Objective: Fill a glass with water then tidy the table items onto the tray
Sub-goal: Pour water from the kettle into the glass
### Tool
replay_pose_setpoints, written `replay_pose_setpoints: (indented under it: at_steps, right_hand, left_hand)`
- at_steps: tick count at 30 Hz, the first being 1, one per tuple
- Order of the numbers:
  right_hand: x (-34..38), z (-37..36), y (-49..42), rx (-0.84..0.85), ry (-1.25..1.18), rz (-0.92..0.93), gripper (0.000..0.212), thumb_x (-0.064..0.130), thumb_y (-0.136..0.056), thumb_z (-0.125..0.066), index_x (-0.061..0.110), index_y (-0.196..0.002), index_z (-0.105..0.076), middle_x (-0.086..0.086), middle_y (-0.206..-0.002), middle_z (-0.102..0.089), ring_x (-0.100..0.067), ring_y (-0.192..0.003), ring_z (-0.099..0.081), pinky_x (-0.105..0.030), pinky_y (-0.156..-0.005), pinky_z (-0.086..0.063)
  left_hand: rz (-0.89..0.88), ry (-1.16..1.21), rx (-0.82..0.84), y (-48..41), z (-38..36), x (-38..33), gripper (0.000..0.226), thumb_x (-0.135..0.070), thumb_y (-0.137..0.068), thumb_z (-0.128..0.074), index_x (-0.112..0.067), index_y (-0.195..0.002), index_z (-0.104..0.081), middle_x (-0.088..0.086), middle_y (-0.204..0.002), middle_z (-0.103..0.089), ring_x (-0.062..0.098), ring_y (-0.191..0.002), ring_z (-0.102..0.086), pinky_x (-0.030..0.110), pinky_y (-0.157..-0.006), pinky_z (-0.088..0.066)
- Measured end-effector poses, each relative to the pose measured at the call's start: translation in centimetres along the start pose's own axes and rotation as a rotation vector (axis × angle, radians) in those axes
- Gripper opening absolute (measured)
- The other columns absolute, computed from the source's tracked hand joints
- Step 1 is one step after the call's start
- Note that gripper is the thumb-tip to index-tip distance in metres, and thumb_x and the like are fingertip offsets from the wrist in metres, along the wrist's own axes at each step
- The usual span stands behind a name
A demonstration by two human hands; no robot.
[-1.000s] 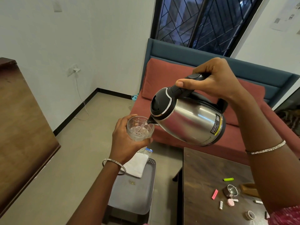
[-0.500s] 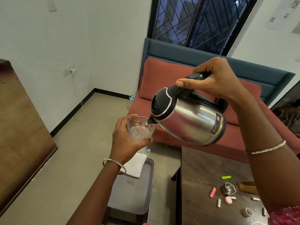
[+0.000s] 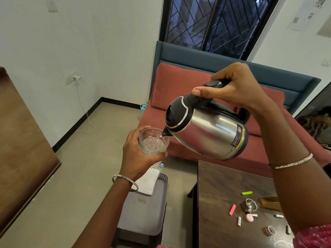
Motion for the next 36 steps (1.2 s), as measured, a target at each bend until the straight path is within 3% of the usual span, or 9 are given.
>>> replay_pose_setpoints:
  at_steps: [4, 7, 12, 16, 27, 36]
  right_hand:
    - [-0.1, 0.2, 0.1, 0.002, -0.004, -0.004, 0.06, 0.059, -0.073, -0.078, 0.005, -0.053, -0.062, -0.009, -0.045, -0.041, -0.013, -0.045, -0.031, -0.027, -0.044, -0.025]
    - [-0.2, 0.3, 0.2, 0.003, 0.0, -0.007, 0.064, 0.06, -0.072, -0.078, 0.001, -0.054, -0.061, -0.012, -0.046, -0.041, -0.014, -0.046, -0.03, -0.025, -0.044, -0.024]
    - [-0.1, 0.5, 0.4, 0.008, 0.014, -0.007, 0.066, 0.06, -0.072, -0.077, -0.003, -0.057, -0.063, -0.021, -0.05, -0.043, -0.025, -0.048, -0.032, -0.033, -0.046, -0.026]
    - [0.0, 0.7, 0.6, 0.023, 0.011, -0.003, 0.068, 0.059, -0.073, -0.077, -0.006, -0.058, -0.062, -0.022, -0.05, -0.043, -0.022, -0.046, -0.031, -0.028, -0.045, -0.025]
    - [0.1, 1.1, 1.0, 0.014, 0.014, -0.003, 0.064, 0.056, -0.073, -0.078, -0.002, -0.055, -0.06, -0.021, -0.049, -0.041, -0.014, -0.046, -0.029, -0.026, -0.044, -0.023]
    - [0.2, 1.6, 1.3, 0.015, 0.025, 0.008, 0.062, 0.056, -0.073, -0.078, -0.002, -0.057, -0.063, -0.019, -0.048, -0.044, -0.013, -0.045, -0.031, -0.023, -0.044, -0.024]
  left_hand:
    - [-0.005, -0.001, 0.012, 0.0, -0.4, 0.1, 0.084, -0.047, -0.045, -0.087, -0.035, -0.12, -0.051, -0.014, -0.114, -0.055, -0.005, -0.104, -0.055, 0.015, -0.082, -0.052]
    - [-0.006, -0.004, 0.011, 0.1, -0.5, 0.0, 0.085, -0.05, -0.045, -0.085, -0.036, -0.12, -0.05, -0.014, -0.113, -0.055, -0.004, -0.104, -0.055, 0.012, -0.08, -0.05]
    - [-0.015, -0.012, 0.011, 0.2, -0.7, -0.3, 0.084, -0.049, -0.045, -0.086, -0.035, -0.12, -0.05, -0.012, -0.114, -0.055, 0.0, -0.105, -0.056, 0.026, -0.084, -0.056]
    - [-0.007, -0.007, 0.008, 0.1, -0.8, -0.4, 0.083, -0.048, -0.044, -0.086, -0.038, -0.118, -0.05, -0.013, -0.113, -0.056, 0.002, -0.104, -0.057, 0.032, -0.085, -0.057]
    - [-0.005, -0.005, 0.01, 0.5, -1.0, -0.7, 0.083, -0.054, -0.043, -0.083, -0.037, -0.118, -0.051, -0.015, -0.112, -0.055, -0.007, -0.103, -0.054, 0.013, -0.08, -0.05]
    - [-0.01, -0.014, 0.016, 0.7, -1.3, -1.1, 0.084, -0.05, -0.043, -0.085, -0.04, -0.118, -0.048, -0.016, -0.113, -0.054, -0.003, -0.104, -0.055, 0.02, -0.082, -0.054]
Point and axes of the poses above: each hand's wrist, its own y-axis away from the middle knuckle, its own z-axis out of the back of the hand, x = y × z, the point moved 10 cm from there along -y, towards the middle knuckle
